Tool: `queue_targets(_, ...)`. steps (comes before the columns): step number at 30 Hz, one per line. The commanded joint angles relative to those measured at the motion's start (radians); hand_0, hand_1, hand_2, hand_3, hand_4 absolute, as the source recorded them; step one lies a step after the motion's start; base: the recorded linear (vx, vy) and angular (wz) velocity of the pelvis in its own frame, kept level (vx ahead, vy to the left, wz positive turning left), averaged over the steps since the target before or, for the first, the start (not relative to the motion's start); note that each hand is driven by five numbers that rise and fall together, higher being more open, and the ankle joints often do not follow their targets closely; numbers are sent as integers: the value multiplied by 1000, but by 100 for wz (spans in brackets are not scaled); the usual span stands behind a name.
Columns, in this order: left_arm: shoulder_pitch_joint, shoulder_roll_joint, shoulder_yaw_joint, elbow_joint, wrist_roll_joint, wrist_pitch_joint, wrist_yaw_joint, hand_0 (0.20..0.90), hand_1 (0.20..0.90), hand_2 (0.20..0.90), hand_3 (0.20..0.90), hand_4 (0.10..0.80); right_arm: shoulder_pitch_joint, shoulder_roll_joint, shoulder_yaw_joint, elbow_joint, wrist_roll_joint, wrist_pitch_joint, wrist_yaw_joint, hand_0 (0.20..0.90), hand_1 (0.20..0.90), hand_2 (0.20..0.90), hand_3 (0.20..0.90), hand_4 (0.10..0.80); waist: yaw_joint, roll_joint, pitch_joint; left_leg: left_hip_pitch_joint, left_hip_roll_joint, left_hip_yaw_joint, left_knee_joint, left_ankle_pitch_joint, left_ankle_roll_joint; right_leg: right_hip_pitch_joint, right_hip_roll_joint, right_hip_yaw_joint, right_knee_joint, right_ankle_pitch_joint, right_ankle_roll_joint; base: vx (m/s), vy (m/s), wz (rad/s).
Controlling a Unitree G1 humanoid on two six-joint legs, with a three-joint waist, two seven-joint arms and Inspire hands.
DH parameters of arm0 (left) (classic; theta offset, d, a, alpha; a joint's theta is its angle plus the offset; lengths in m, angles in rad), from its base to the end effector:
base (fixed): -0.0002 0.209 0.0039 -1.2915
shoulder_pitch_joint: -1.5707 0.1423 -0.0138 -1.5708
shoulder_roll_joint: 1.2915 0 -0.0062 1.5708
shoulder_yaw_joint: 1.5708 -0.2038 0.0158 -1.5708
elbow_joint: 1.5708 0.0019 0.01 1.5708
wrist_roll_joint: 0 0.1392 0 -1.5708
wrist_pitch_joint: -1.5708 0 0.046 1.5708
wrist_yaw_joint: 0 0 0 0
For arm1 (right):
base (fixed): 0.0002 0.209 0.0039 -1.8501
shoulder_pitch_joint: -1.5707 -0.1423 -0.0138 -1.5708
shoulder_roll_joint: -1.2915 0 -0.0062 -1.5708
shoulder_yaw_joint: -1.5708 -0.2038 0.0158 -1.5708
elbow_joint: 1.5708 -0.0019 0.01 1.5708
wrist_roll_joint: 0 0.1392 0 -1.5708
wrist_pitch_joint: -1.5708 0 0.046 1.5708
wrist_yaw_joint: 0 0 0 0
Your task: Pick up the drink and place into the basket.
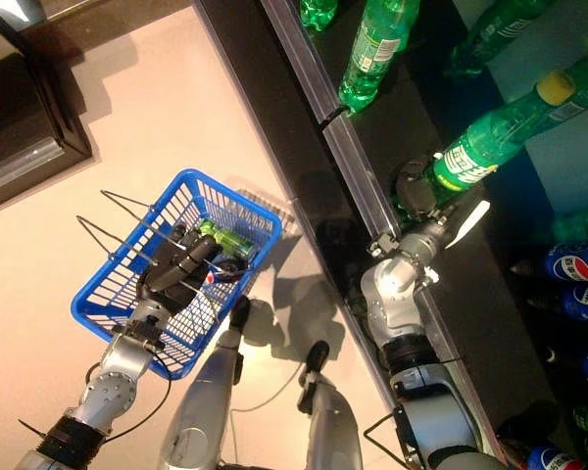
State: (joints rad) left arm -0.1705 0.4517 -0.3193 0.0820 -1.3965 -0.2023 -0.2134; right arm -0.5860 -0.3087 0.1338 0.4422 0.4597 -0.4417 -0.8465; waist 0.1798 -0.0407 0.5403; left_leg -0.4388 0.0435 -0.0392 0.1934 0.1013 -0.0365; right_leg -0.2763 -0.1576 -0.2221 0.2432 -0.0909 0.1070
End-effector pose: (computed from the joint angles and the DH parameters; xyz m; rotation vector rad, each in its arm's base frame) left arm 0.2350 0.1886 0.0453 -0.9168 -0.1009 -0.3555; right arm 0.3151 -0.1756 0.1144 0.3361 -0.4483 -0.6998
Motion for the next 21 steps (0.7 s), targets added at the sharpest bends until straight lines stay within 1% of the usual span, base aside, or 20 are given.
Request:
queue_targets(1,-154,-52,105,-390,121,-133,-208,300,300,300,200,100,-51,-72,-47,-302,-174,-102,39,300,300,300,200,100,-27,5,-20,48,-18,-72,139,-159,-29,28,-52,45,-107,199,81,-37,43,-14)
queue_targets(3,-147,-65,95,-402,134,-136,-205,300,300,300,200,100,-18,-43,-29,-364,-210,-96,79,300,300,300,200,100,-33,5,-20,71,-14,-62,132,-156,-28,44,-53,48,-107,198,81,-47,48,-6)
queue_targets(4,-146,-65,94,-403,136,-135,-204,300,300,300,200,100,-14,-40,-27,-372,-215,-93,81,300,300,300,200,100,-33,4,-20,75,-14,-61,130,-155,-28,47,-53,48,-107,197,81,-55,57,-4)
queue_targets(5,-145,-76,86,-414,152,-123,-199,300,300,300,200,100,6,-21,-2,-421,-245,-80,118,300,300,300,200,100,-37,5,-20,95,-15,-55,126,-153,-28,62,-55,50,-107,196,82,-34,43,-8)
queue_targets(7,-137,-85,78,-424,171,-108,-200,300,300,300,200,100,28,-7,17,-469,-265,-68,150,300,300,300,200,100,-41,5,-20,117,-13,-50,123,-150,-29,82,-57,50,-107,195,81,-32,43,-12)
queue_targets(10,-136,-101,57,-439,184,-75,-206,300,300,300,200,100,36,1,56,-530,-274,-54,218,300,300,300,200,100,-43,10,-20,156,-13,-39,119,-146,-32,119,-59,45,-106,188,77,-38,63,-11)
queue_targets(15,-133,-123,32,-456,182,-20,-221,300,300,300,200,100,41,5,103,-601,-296,-2,266,300,300,300,200,100,-43,21,-23,210,-12,-30,116,-139,-38,174,-58,38,-96,169,68,5,70,0)
queue_targets(18,-119,-136,17,-474,182,17,-249,300,300,300,200,100,61,1,120,-635,-302,27,293,300,300,300,200,100,-43,26,-44,233,-12,-26,117,-139,-43,197,-58,32,-89,157,63,49,80,5)
queue_targets(21,-95,-151,-8,-495,167,68,-275,300,300,300,200,100,90,-3,146,-649,-296,62,315,300,300,300,200,100,-37,28,-87,265,-6,-20,134,-144,-52,233,-62,15,-74,140,56,141,75,7)
